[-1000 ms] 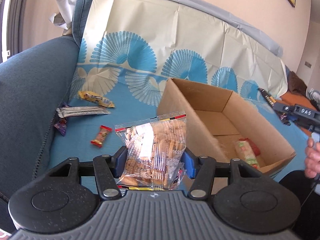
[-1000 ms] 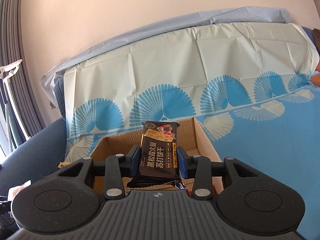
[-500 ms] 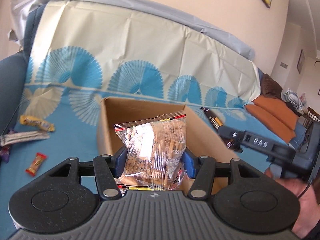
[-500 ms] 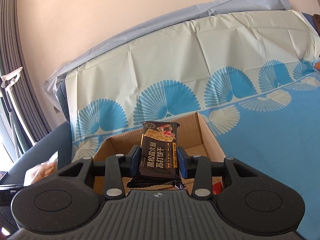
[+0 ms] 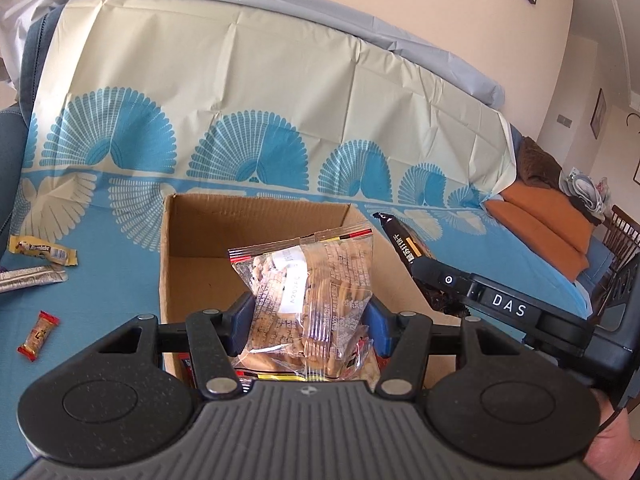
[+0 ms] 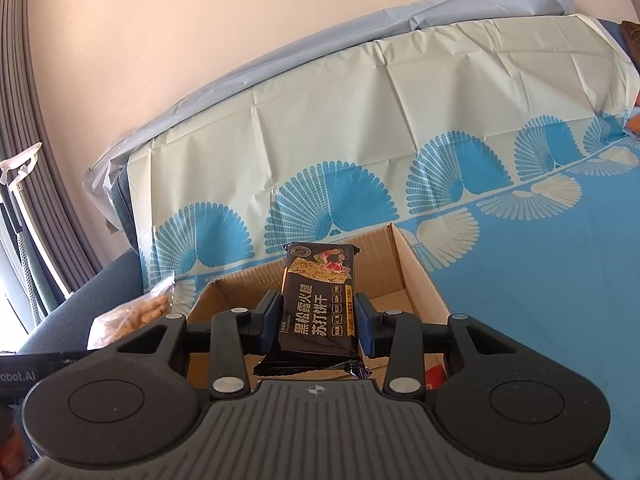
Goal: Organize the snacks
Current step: 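Open both tools to drop the cracker bag and biscuit bar into the box, then move both tools down to the yellow bar and white stick packet on the sofa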
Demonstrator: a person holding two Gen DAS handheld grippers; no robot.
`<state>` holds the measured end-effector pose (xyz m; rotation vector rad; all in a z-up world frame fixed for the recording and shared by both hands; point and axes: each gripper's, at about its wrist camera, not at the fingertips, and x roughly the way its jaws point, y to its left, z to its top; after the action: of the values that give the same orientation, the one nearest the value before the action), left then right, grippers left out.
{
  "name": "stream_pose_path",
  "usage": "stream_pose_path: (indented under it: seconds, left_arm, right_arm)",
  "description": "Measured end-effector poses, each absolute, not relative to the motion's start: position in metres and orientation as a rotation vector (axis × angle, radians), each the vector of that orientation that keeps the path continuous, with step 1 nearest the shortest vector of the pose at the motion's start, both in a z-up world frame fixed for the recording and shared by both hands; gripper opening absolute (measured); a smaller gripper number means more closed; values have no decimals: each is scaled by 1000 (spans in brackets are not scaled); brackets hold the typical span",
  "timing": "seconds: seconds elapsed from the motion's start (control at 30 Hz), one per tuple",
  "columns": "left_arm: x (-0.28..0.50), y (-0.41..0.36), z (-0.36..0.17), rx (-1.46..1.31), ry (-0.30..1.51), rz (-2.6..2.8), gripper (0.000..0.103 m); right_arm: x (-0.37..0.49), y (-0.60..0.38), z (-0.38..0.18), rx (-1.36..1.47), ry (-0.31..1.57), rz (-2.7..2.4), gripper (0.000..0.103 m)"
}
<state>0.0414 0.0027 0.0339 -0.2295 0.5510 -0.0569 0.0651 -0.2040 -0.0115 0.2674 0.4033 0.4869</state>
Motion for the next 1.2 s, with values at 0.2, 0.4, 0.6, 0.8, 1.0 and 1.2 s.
stream_pose_path:
  seconds: [0.2, 0.4, 0.6, 0.8, 1.0, 1.2]
  left_arm:
    - [42, 2, 34, -238, 559, -55, 62]
    - [44, -2, 37, -238, 557, -63, 62]
    - [43, -2, 38, -240, 559, -68, 63]
    - [46, -5, 32, -233, 622, -33, 82]
    - [18, 0, 23, -228, 550, 11, 82]
    - [-18, 28, 11, -277, 491, 35, 73]
  right_arm:
    - [64, -204, -12, 266, 405, 486, 41]
    - [64, -204, -11, 259, 407, 489, 41]
    - [66, -203, -10, 254, 417, 492, 41]
    - [69, -201, -10, 241, 432, 496, 60]
    - [67, -197, -12, 210, 438, 486, 69]
    - [64, -189, -11, 162, 437, 480, 70]
